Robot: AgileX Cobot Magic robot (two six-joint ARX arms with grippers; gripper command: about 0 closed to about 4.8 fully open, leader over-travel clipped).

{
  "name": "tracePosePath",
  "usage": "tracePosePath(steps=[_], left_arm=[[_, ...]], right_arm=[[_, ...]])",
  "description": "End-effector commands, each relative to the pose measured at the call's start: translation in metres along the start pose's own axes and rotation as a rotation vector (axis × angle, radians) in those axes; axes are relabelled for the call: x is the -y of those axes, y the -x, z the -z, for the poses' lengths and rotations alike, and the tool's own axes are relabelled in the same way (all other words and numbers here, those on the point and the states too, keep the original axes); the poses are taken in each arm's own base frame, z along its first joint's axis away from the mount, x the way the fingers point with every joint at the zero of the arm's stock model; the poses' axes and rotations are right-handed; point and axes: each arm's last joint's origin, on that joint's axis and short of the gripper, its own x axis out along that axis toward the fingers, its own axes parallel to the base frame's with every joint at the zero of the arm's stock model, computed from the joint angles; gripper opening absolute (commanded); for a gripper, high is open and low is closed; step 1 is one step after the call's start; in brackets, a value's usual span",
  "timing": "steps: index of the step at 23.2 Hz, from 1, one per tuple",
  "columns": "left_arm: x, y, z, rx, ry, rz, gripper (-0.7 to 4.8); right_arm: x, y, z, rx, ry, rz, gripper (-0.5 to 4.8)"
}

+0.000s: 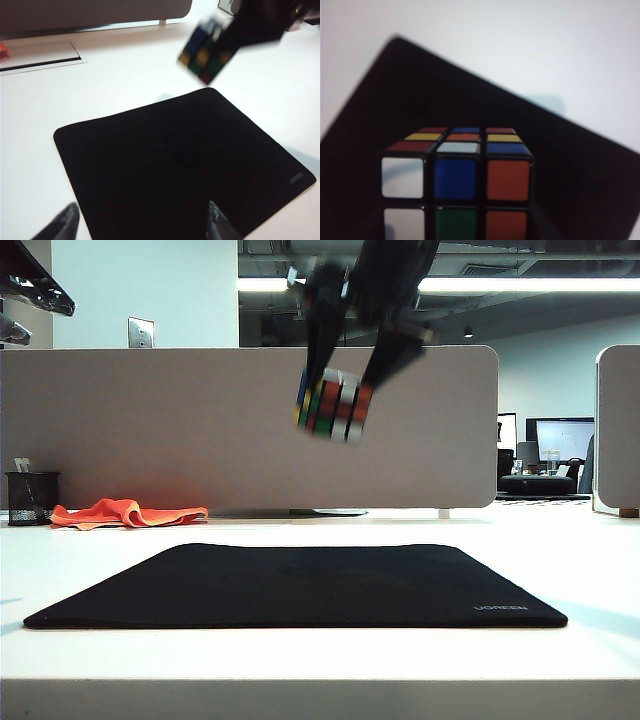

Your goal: Pick up the cube on the right side of the mouse pad, then place it in the center of the mouse pad.

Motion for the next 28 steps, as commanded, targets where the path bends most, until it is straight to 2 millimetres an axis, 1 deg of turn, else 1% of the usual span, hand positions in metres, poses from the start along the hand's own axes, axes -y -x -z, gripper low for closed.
tracePosePath(steps=[1,3,6,11,13,14,18,19,20,21,24,25,27,28], left_arm=[[0.0,0.001,-0.002,0.002,-0.001,0.002,3.22],[0.0,0.001,-0.002,-0.001,0.001,0.002,3.22],[0.0,0.001,0.0,-0.015,0.008,0.003,3.22],[0.0,0.001,0.0,-0.017,0.009,0.002,3.22],[0.0,0.001,0.0,-0.017,0.009,0.002,3.22],[0.0,0.001,0.0,-0.017,0.009,0.002,3.22],[0.0,0.001,0.0,-0.017,0.009,0.003,3.22],[0.0,0.001,0.0,-0.017,0.009,0.003,3.22],[0.0,0.001,0.0,-0.017,0.009,0.003,3.21],[0.0,0.001,0.0,-0.017,0.009,0.003,3.18],[0.0,0.001,0.0,-0.017,0.009,0.003,3.18],[0.0,0.001,0.0,-0.017,0.009,0.003,3.18],[0.0,0.001,0.0,-0.017,0.009,0.003,3.18],[0.0,0.001,0.0,-0.017,0.009,0.003,3.18]], right_arm=[[-0.009,-0.025,0.005,-0.055,0.031,-0.009,2.71],[-0.012,-0.039,0.009,-0.089,0.036,-0.015,2.71],[-0.018,-0.068,0.02,-0.168,0.049,-0.016,2.72],[-0.021,-0.084,0.026,-0.207,0.054,-0.016,2.75],[-0.021,-0.088,0.028,-0.218,0.055,-0.016,3.05],[-0.021,-0.089,0.028,-0.218,0.055,-0.015,3.36],[-0.022,-0.089,0.028,-0.218,0.056,-0.017,3.43],[-0.022,-0.088,0.029,-0.222,0.054,-0.028,3.77],[-0.023,-0.088,0.029,-0.231,0.051,-0.061,4.65],[-0.023,-0.088,0.029,-0.232,0.05,-0.067,4.72],[-0.023,-0.087,0.029,-0.234,0.05,-0.065,4.71],[-0.021,-0.083,0.028,-0.241,0.046,-0.062,4.59],[-0.016,-0.069,0.024,-0.234,0.041,-0.035,4.04],[-0.012,-0.058,0.02,-0.205,0.037,-0.01,3.49]])
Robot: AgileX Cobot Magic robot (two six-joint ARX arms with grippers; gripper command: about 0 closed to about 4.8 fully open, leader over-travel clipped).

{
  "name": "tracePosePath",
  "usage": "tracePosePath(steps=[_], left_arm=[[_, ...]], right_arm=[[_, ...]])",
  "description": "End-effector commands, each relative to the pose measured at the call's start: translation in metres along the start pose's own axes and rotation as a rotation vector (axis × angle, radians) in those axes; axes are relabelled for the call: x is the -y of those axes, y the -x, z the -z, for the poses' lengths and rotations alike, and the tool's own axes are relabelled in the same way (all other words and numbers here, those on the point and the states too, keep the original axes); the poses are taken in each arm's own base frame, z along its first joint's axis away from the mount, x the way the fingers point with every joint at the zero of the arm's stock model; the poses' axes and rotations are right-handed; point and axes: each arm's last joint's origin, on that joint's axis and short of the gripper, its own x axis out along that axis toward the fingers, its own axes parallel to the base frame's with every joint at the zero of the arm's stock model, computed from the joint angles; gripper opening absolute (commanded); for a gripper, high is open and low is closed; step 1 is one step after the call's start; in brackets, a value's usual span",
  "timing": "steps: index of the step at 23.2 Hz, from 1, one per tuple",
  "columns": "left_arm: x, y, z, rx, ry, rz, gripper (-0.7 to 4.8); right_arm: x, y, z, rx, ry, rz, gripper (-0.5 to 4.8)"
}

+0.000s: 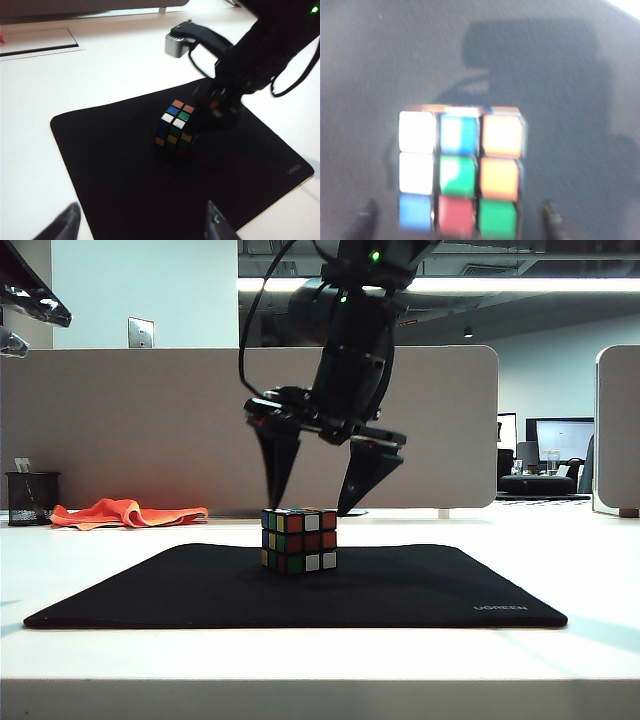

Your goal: Pick up the cube on the right side of the mouse pad, then place it in the center of the mouse pad.

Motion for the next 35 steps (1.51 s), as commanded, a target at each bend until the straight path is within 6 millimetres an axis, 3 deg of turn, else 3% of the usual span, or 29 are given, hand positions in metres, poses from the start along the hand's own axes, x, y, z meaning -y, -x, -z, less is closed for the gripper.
tracePosePath(steps=[1,2,6,9,10,11,12,15,16,20,23,28,31,35], left_arm=[[0.0,0.001,-0.003,0.017,-0.008,0.002,3.18],[0.0,0.001,-0.004,0.025,-0.012,0.001,3.18],[0.0,0.001,-0.005,0.03,-0.015,0.0,3.18],[0.0,0.001,-0.006,0.041,-0.02,0.001,3.06],[0.0,0.001,-0.006,0.041,-0.02,0.001,3.04],[0.0,0.001,-0.006,0.039,-0.019,0.002,3.05],[0.0,0.001,-0.006,0.038,-0.019,0.003,3.05],[0.0,0.001,-0.004,0.024,-0.011,0.0,3.03],[0.0,0.001,-0.004,0.022,-0.01,0.0,2.94],[0.0,0.001,-0.003,0.019,-0.008,0.002,1.33],[0.001,0.002,-0.004,0.021,-0.009,0.0,0.58],[0.001,0.004,-0.005,0.032,-0.015,-0.006,0.44],[0.001,0.006,-0.005,0.04,-0.019,-0.044,-0.06],[0.002,0.012,-0.004,0.039,-0.022,-0.128,-0.06]], right_arm=[[0.008,0.035,-0.004,0.085,-0.008,0.054,3.05],[0.014,0.049,-0.005,0.12,-0.009,0.069,1.97],[0.045,0.1,0.002,0.198,-0.068,0.121,1.42],[0.067,0.16,0.014,0.336,-0.126,0.159,0.8],[0.07,0.17,0.016,0.36,-0.134,0.166,0.69],[0.076,0.189,0.023,0.403,-0.153,0.184,0.08],[0.08,0.202,0.029,0.43,-0.168,0.199,-0.08],[0.087,0.227,0.046,0.493,-0.173,0.242,-0.08],[0.087,0.231,0.049,0.502,-0.175,0.264,-0.08],[0.086,0.248,0.067,0.535,-0.155,0.364,-0.08],[0.083,0.254,0.08,0.587,-0.154,0.403,-0.08],[0.079,0.25,0.105,0.691,-0.161,0.445,-0.08],[0.077,0.242,0.126,0.732,-0.16,0.448,-0.08],[0.07,0.219,0.176,0.865,-0.155,0.454,-0.07]])
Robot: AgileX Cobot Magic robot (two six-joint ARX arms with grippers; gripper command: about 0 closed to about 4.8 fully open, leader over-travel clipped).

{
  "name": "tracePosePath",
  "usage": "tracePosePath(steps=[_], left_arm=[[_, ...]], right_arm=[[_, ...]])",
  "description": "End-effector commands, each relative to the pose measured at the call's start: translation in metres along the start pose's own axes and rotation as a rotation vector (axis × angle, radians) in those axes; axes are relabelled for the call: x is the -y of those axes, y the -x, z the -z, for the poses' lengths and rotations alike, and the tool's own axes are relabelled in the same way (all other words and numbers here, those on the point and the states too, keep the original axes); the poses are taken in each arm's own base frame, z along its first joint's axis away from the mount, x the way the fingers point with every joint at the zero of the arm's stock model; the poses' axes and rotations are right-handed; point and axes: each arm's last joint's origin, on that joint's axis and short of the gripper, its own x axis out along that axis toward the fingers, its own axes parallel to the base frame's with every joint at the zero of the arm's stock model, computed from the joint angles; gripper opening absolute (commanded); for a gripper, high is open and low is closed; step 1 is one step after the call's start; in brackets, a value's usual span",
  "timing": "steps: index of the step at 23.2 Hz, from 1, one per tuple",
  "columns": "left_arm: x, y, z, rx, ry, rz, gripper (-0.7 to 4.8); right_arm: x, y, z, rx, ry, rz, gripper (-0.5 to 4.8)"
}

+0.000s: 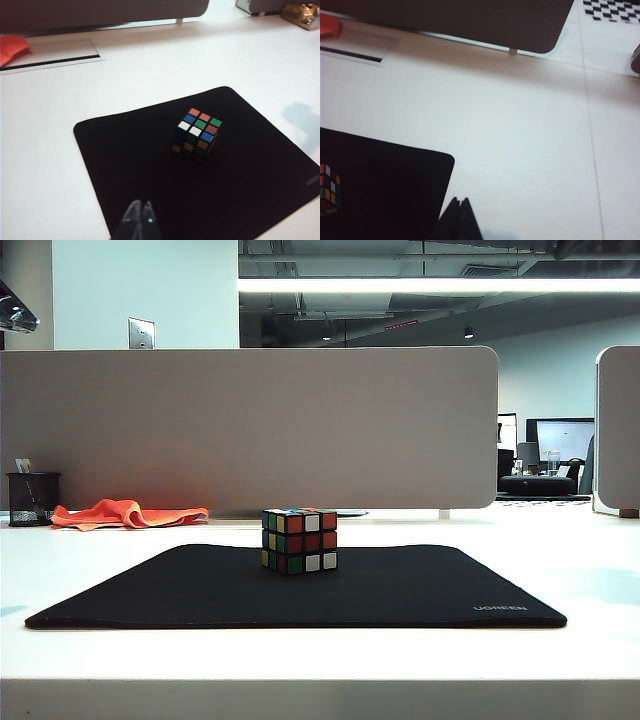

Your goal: Pick up the cube on the right side of the mouse pad, then place it in the center of the mouse pad.

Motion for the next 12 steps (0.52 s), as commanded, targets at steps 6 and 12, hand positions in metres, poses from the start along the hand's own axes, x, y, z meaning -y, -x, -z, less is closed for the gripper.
tracePosePath(steps=[6,12], left_arm=[[0.004,0.02,-0.004,0.061,-0.052,-0.142,-0.06],[0.006,0.029,-0.004,0.102,-0.06,-0.2,-0.06]], right_arm=[[0.003,0.032,0.068,0.234,-0.044,0.006,-0.06],[0.004,0.043,0.1,0.282,-0.06,0.008,-0.06]])
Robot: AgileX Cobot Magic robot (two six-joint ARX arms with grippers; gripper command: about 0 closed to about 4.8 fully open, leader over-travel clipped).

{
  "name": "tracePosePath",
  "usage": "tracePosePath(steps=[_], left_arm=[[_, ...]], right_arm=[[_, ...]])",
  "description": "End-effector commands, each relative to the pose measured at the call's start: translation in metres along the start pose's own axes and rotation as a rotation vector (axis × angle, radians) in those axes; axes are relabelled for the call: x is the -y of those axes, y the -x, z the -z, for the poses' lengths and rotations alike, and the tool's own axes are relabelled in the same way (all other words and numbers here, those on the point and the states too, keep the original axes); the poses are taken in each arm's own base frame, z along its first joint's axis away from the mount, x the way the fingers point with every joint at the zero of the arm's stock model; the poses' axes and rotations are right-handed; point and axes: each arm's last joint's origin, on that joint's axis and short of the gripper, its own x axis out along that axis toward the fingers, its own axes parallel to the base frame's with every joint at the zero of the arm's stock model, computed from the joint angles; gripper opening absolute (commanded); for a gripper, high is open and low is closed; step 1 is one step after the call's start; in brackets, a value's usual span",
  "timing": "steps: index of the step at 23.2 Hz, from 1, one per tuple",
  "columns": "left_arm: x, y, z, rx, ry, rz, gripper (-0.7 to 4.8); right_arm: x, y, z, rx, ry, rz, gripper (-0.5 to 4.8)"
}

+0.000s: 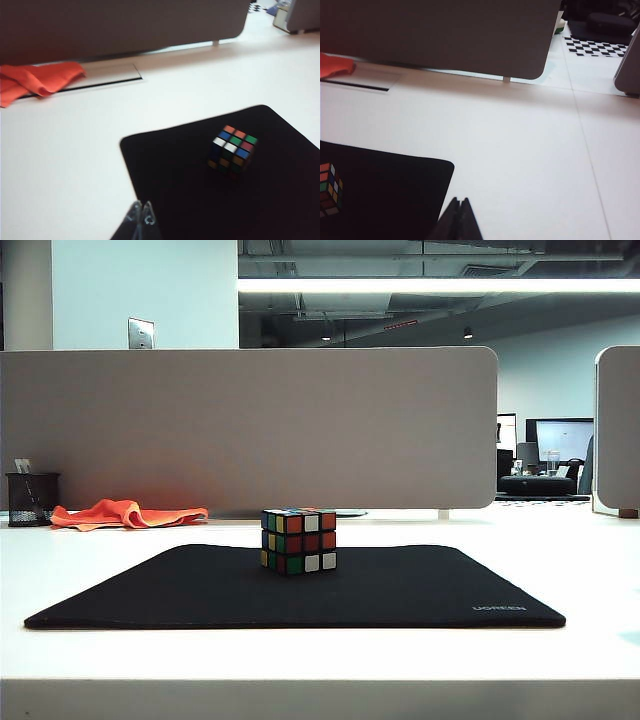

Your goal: Pick up the cube on the right side of the mouse pad, then place it in the center of the mouse pad.

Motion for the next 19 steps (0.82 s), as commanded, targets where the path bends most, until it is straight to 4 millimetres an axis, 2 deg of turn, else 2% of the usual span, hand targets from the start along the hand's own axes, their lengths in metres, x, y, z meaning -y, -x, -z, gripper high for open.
tracePosePath(steps=[1,6,9,10,12,17,19], left_arm=[[-0.001,0.003,0.0,0.018,-0.004,-0.054,-0.06],[-0.002,-0.003,0.015,-0.007,0.012,-0.077,-0.06],[-0.003,-0.007,0.029,-0.03,0.042,-0.076,-0.06],[-0.003,-0.009,0.039,-0.037,0.057,-0.075,-0.06],[-0.002,-0.009,0.05,-0.032,0.075,-0.076,-0.06],[0.0,-0.004,0.065,0.001,0.069,-0.077,-0.06],[0.0,-0.006,0.072,-0.018,0.076,-0.077,-0.06]], right_arm=[[0.001,0.008,0.01,0.036,-0.013,0.011,-0.06],[0.002,0.014,0.021,-0.034,-0.001,0.008,-0.04],[0.003,0.018,0.021,0.031,0.018,0.009,0.03],[0.003,0.02,0.025,0.11,0.014,0.01,0.03],[0.004,0.027,0.034,0.166,0.004,0.009,0.03],[0.004,0.034,0.083,0.172,-0.007,0.009,0.03],[0.003,0.033,0.095,0.163,-0.009,0.007,0.03]])
